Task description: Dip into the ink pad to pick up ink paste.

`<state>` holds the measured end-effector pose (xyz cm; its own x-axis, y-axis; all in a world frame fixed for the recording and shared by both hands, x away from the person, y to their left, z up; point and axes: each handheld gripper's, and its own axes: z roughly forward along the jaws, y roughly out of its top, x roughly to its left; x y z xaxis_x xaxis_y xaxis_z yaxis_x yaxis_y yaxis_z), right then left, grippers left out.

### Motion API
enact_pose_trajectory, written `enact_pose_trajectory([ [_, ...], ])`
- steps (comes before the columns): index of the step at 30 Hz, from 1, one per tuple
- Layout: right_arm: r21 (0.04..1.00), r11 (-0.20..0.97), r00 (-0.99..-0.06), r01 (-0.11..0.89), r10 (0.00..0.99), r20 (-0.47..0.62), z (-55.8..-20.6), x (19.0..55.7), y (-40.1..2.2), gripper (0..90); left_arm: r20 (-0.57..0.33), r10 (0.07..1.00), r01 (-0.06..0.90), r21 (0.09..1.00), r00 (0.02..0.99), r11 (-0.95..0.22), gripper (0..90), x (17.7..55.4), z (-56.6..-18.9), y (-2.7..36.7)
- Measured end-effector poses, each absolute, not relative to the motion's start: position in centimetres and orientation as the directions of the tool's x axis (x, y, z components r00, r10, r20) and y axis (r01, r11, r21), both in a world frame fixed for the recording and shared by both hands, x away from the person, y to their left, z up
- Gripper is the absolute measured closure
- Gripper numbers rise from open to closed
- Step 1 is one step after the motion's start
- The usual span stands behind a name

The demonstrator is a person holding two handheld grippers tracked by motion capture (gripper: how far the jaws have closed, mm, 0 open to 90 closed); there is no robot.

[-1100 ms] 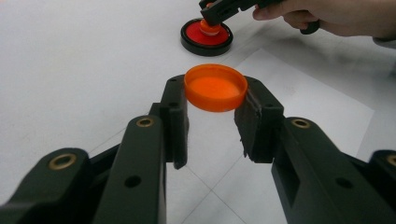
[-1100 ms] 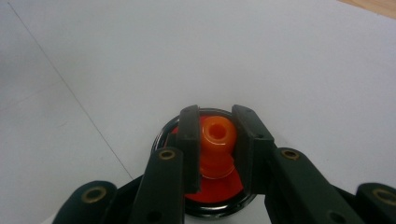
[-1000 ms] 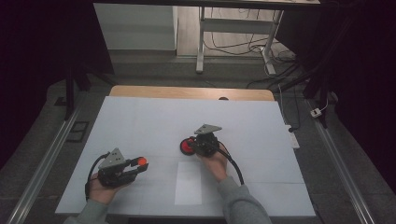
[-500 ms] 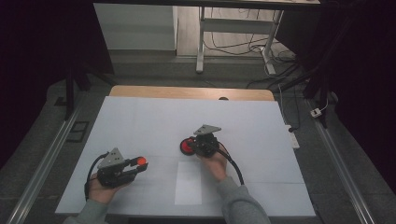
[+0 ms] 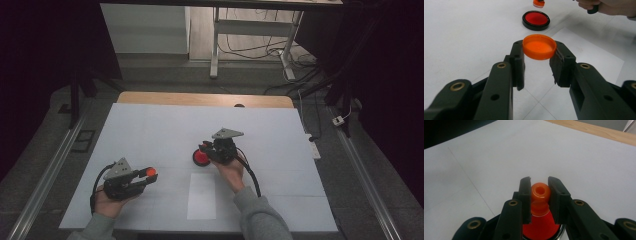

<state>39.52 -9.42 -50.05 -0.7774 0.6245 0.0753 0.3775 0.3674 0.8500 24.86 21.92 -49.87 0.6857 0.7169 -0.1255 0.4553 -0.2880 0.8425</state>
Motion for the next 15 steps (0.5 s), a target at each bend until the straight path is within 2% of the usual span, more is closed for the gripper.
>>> enact_pose_trajectory([
  [15, 0.819, 0.442, -0.779, 0.366, 0.627, 0.010, -50.88, 39.75, -8.33, 72.6, -0.122, 0.717, 0.454, 0.842, 0.686, -0.291, 65.3, 24.82, -49.87, 21.83],
])
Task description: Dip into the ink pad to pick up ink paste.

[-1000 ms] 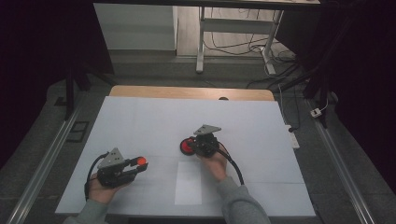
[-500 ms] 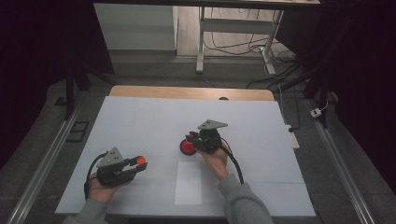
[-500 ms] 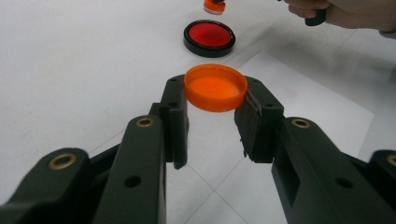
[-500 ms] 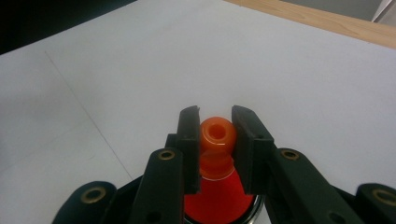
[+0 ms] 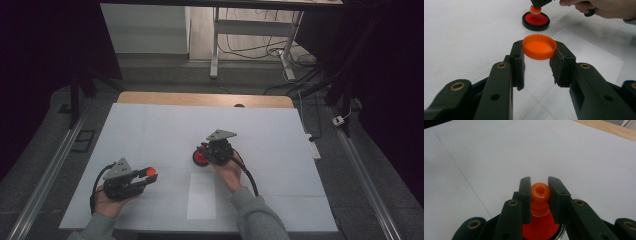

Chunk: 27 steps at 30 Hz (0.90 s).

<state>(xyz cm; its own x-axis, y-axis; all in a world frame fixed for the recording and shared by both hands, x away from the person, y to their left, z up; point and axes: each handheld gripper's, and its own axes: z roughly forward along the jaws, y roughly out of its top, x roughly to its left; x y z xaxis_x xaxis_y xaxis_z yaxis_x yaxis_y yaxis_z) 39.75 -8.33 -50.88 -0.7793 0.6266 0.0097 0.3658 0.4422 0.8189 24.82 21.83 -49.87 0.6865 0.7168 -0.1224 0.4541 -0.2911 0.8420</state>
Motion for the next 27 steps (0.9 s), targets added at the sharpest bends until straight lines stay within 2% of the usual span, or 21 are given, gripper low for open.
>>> enact_pose_trajectory([
  [27, 0.789, 0.484, -0.763, 0.380, 0.645, -0.028, -52.0, 40.0, -7.4, 72.9, -0.124, 0.714, 0.457, 0.839, 0.689, -0.295, 65.3, 24.9, -50.0, 21.9],
])
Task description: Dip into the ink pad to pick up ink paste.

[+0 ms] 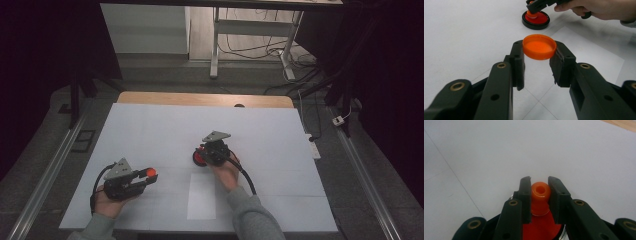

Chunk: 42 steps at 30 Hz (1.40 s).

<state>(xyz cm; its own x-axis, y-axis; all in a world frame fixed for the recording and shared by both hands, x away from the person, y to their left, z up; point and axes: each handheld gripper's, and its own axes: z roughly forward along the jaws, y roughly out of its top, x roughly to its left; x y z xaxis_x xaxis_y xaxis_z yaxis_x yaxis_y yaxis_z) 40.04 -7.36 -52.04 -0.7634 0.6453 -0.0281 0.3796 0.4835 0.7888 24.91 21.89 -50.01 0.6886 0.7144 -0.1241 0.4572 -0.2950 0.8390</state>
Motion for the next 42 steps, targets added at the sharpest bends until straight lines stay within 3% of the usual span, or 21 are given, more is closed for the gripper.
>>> enact_pose_trajectory([
  [22, 0.793, 0.478, -0.754, 0.377, 0.655, -0.036, -52.1, 39.8, -7.2, 73.0, -0.125, 0.723, 0.456, 0.844, 0.679, -0.282, 65.2, 24.8, -49.9, 22.0],
  [26, 0.779, 0.478, -0.765, 0.406, 0.644, 0.003, -51.8, 40.5, -7.4, 72.5, -0.126, 0.723, 0.455, 0.845, 0.679, -0.280, 65.3, 24.8, -49.9, 22.1],
  [30, 0.830, 0.361, -0.745, 0.425, 0.661, 0.094, -50.6, 40.6, -8.3, 72.5, -0.155, 0.719, 0.458, 0.854, 0.677, -0.248, 65.2, 24.9, -49.7, 22.5],
  [42, 0.836, 0.365, -0.741, 0.411, 0.667, 0.073, -49.0, 40.1, -9.4, 72.4, -0.138, 0.725, 0.454, 0.852, 0.674, -0.260, 65.2, 24.9, -49.8, 22.3],
])
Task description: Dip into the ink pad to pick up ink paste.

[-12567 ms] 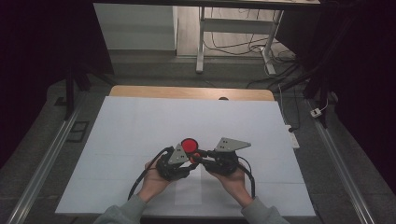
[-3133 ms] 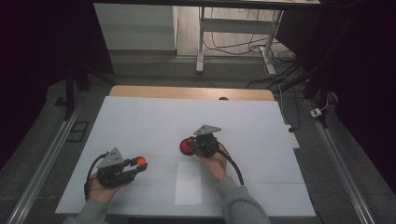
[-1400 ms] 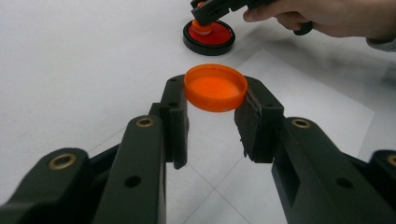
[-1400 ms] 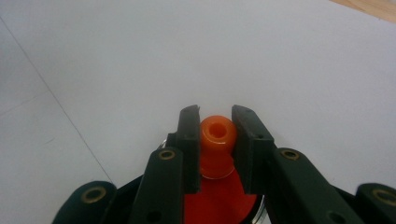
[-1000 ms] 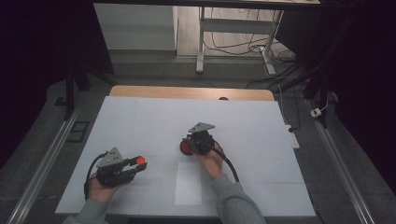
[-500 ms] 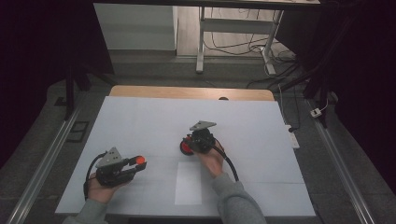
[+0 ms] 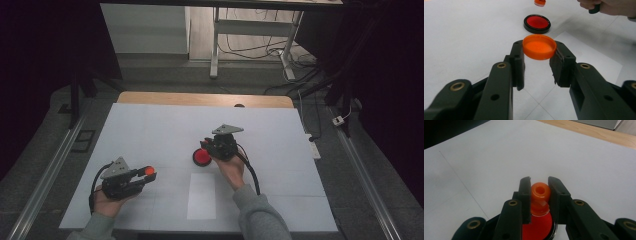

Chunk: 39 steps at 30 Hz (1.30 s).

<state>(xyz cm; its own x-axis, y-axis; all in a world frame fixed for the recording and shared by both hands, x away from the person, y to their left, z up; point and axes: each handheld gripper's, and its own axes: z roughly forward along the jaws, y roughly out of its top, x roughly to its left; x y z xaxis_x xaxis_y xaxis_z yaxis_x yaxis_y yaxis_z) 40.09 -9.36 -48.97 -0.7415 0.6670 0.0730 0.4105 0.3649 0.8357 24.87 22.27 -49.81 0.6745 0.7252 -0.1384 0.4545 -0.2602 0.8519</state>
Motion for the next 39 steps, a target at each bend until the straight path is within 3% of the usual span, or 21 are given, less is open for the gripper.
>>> enact_pose_trajectory([
  [39, 0.886, 0.331, -0.829, 0.323, 0.552, 0.096, -47.8, 35.4, -12.8, 72.3, -0.126, 0.724, 0.451, 0.849, 0.678, -0.276, 65.2, 24.7, -49.9, 21.8],
])
